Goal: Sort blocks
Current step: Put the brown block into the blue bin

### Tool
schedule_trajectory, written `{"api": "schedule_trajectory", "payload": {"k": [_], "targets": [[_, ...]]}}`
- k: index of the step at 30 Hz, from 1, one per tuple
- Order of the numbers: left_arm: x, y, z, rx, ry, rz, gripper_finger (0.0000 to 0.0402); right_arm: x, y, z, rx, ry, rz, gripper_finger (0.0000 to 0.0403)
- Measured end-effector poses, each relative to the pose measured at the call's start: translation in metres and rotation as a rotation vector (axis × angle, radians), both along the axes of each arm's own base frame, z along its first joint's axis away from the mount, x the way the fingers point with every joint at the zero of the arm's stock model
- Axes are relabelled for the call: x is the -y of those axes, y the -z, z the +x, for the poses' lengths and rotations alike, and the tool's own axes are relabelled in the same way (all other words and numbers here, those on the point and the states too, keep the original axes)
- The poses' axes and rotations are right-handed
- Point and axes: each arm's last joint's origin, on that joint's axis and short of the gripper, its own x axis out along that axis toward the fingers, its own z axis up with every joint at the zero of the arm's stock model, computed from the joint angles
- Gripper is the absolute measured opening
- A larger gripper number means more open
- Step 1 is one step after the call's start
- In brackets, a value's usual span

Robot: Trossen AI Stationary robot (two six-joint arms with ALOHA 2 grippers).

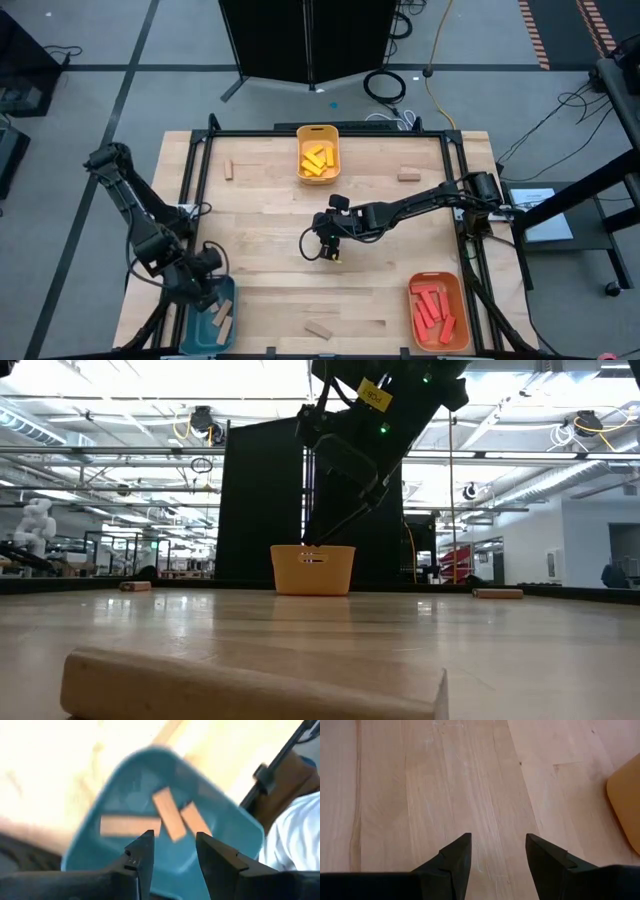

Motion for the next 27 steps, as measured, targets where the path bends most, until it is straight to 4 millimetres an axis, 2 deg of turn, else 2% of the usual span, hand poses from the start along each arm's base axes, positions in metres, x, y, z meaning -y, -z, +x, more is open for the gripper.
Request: {"api": "schedule_trajectory", "payload": {"k": [3,5,11,15,20,27], "targets": [[-0.009,0.001,0.008,0.036,0.01,0.06,0.0141,0.0,0.0,0.0,0.001,0.0,0.0,0.0157],[-0.021,0.003,0.01,-0.001,-0.011,0.137,0.0141,0.0,0.0,0.0,0.006,0.0,0.001,0.0157],[-0.07,0.007,0.014,-0.159,-0.141,0.447,0.0141,0.0,-0.001,0.001,0.013,0.0,0.002,0.0157],[-0.103,0.005,0.022,-0.153,-0.326,0.63,0.0141,0.0,-0.001,0.001,0.019,0.004,0.005,0.0157],[-0.14,0.004,0.033,-0.201,-0.447,0.651,0.0141,-0.001,-0.001,0.001,0.02,0.003,0.007,0.0157],[-0.189,0.003,0.053,-0.105,-0.42,0.623,0.0141,-0.001,-0.001,0.001,0.017,-0.001,0.003,0.0157]]}}
